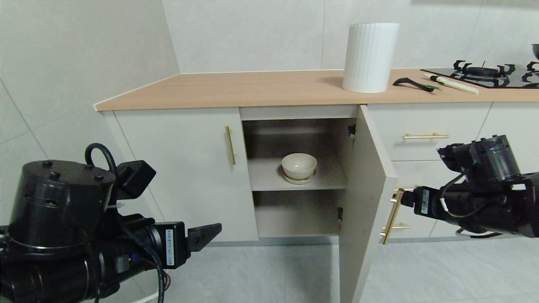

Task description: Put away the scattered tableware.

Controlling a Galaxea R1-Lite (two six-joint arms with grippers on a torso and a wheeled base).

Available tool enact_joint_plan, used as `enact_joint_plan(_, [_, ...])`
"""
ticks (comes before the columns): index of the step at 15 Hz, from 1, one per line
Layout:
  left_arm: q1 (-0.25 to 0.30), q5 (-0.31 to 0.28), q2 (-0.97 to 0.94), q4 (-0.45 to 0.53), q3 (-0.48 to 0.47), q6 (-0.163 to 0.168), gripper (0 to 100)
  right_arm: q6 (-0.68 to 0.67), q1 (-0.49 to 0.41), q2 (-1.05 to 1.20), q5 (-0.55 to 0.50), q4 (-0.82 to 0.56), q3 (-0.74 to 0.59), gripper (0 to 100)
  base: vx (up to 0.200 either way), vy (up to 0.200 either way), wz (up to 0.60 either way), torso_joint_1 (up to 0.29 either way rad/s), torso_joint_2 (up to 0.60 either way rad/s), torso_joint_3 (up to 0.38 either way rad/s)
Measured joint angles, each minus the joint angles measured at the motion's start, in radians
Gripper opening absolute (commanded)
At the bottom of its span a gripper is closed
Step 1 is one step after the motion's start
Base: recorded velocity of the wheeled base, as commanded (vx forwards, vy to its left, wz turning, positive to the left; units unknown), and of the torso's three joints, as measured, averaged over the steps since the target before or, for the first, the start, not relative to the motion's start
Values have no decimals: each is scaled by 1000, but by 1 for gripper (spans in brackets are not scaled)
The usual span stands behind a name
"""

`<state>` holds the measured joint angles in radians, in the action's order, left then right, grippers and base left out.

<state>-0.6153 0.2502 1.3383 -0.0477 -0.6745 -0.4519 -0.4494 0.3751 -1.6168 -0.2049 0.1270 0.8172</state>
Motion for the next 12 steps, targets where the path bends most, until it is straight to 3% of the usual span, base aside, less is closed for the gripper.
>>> enact_joint_plan(3, [0, 0, 6, -12, 12, 2, 100, 90, 65, -100, 27, 3, 129, 100, 0, 0, 0, 0, 0, 0])
enact_joint_plan(7, [2, 0, 9, -36, 10, 6, 100, 95, 99, -197, 80, 8, 219, 100, 0, 0, 0, 0, 0, 0])
enact_joint_plan(9, [4, 1, 10, -64, 23, 30, 100, 87, 104, -242, 87, 10, 232, 100, 0, 0, 0, 0, 0, 0])
enact_joint_plan(12, [3, 1, 11, -74, 39, 50, 100, 60, 106, -307, 82, 165, 234, 100, 0, 0, 0, 0, 0, 0])
